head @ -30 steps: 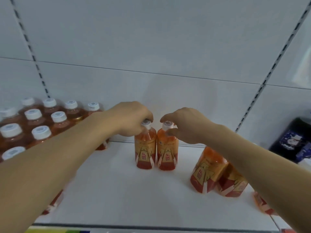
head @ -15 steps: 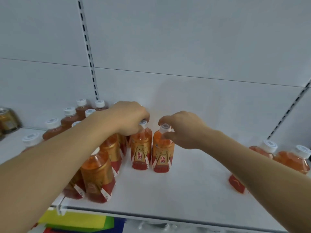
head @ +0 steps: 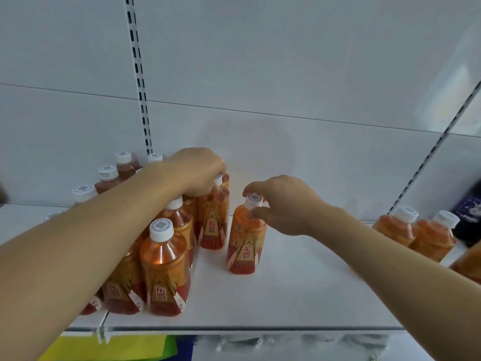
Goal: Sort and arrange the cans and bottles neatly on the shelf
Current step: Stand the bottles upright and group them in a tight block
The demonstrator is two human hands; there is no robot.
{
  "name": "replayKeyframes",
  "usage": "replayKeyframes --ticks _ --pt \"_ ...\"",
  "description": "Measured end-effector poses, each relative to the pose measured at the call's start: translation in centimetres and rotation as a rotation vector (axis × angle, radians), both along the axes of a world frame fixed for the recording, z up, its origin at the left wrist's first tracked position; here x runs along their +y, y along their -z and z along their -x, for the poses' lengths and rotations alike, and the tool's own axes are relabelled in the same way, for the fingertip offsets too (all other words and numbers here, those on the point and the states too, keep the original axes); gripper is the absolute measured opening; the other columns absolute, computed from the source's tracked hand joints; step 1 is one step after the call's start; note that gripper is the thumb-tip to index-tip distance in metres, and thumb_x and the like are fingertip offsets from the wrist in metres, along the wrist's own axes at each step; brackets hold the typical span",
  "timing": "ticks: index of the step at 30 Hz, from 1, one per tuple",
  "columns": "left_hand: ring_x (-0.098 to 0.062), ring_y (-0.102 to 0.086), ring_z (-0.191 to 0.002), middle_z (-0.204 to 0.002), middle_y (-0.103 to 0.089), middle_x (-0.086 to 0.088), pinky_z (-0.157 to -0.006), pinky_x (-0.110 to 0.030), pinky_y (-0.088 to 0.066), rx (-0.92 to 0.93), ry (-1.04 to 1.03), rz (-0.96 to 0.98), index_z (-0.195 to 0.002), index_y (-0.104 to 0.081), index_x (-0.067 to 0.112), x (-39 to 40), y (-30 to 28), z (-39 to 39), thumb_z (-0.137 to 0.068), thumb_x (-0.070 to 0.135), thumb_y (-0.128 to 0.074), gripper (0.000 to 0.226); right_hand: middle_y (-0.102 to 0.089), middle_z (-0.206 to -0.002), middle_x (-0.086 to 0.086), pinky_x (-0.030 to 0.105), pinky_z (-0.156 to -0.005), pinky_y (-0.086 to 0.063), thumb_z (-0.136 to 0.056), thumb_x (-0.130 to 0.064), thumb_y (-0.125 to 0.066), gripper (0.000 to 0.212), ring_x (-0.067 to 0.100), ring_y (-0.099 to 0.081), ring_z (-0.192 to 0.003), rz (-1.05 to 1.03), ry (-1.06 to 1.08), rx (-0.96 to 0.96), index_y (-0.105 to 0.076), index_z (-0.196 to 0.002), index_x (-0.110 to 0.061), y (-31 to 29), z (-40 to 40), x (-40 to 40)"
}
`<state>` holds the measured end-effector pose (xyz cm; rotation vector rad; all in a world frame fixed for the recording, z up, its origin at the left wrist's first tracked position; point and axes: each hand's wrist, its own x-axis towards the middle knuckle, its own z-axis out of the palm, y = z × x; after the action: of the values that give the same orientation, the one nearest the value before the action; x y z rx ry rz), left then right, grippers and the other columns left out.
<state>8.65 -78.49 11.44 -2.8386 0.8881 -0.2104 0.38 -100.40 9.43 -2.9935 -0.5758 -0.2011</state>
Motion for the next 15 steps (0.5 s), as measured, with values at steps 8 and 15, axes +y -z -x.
replayKeyframes --ticks 8,15 --pt "-0.026 -0.062 -0.08 -0.084 -0.062 0.0 -0.065 -0.039 -0.05 0.03 0.025 0.066 -0.094 -0.07 0.024 -0.1 0.0 -0.4 -0.092 0.031 -0.064 0.009 -0.072 -0.131 -0.01 0.031 -0.081 -0.038 -0.1 -0.046 -0.067 0.044 0.02 -0.061 -0.117 -0.018 -0.086 0.031 -0.062 -0.142 -0.035 -0.2 0.0 3.2" --pt "-0.016 -0.061 -0.102 -0.113 -0.069 0.013 -0.08 -0.034 -0.047 0.171 0.068 0.163 -0.122 -0.072 0.042 1.1 -0.2 -1.2 -0.098 0.029 -0.062 0.029 -0.07 -0.119 0.002 0.039 -0.083 -0.052 -0.102 -0.035 -0.063 0.035 0.026 -0.062 -0.108 0.018 -0.127 -0.026 -0.062 -0.135 -0.025 0.5 -0.2 6.3"
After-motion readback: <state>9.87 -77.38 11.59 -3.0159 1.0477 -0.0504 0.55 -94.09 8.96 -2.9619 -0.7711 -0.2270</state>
